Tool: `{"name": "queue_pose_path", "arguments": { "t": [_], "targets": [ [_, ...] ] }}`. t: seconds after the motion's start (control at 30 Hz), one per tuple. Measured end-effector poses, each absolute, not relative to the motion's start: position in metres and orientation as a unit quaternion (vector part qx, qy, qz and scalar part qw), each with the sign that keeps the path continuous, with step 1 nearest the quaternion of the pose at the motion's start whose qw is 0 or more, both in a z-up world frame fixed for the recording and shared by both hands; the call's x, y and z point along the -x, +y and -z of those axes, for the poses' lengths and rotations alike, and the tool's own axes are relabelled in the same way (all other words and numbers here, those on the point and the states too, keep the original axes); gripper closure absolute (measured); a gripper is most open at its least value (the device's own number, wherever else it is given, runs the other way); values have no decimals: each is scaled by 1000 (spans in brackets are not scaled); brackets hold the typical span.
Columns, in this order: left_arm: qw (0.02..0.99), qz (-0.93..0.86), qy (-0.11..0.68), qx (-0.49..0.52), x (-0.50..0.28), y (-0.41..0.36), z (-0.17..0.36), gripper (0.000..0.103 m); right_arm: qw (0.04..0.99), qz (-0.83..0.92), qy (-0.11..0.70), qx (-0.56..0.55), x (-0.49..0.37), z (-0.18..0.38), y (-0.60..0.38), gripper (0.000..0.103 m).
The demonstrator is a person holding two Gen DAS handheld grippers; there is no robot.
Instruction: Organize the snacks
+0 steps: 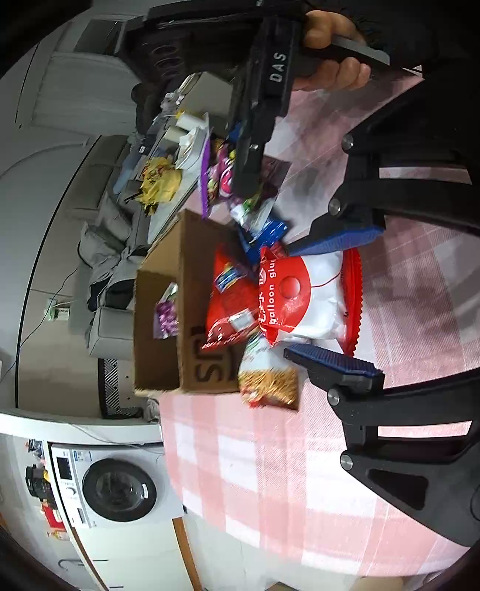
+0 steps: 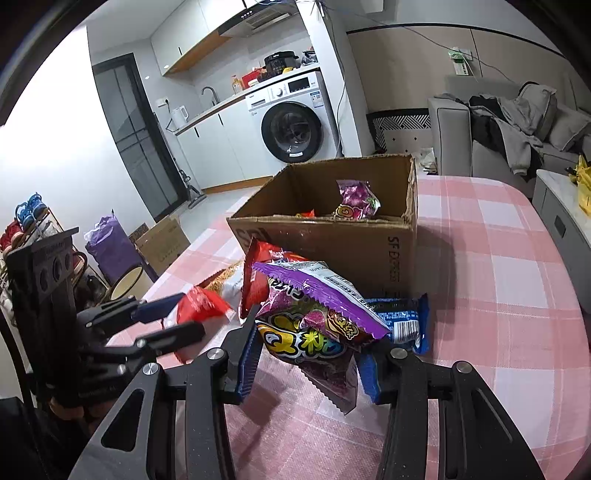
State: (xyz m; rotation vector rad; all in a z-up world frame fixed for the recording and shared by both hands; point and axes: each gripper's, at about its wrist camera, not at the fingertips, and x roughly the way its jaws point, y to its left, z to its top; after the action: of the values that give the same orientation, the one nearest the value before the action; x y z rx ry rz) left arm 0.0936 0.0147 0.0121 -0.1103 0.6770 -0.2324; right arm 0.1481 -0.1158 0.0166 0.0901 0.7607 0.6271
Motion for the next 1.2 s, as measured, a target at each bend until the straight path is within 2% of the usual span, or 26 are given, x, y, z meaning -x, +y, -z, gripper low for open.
{"name": "queue_pose_path", "arguments": {
  "t": [0.5, 0.83, 0.87, 0.93, 1.2],
  "targets": [
    [953, 76, 284, 69, -124, 46, -64, 58, 895, -293, 332, -54, -161, -59, -120, 57],
    [956, 70, 275, 74, -157, 43, -80, 58, 904, -281, 317, -65, -180, -80, -120, 57],
    [956, 71, 275, 73, -160, 43, -81, 59, 904, -279, 317, -67, -183, -81, -120, 57],
    [955, 73, 279, 70, -168, 42, -82, 73, 904, -277, 316, -72, -187, -84, -120, 57],
    [940, 78, 324, 79, -187, 49, -55, 77, 903, -271, 325, -73, -201, -82, -117, 57]
  ]
}}
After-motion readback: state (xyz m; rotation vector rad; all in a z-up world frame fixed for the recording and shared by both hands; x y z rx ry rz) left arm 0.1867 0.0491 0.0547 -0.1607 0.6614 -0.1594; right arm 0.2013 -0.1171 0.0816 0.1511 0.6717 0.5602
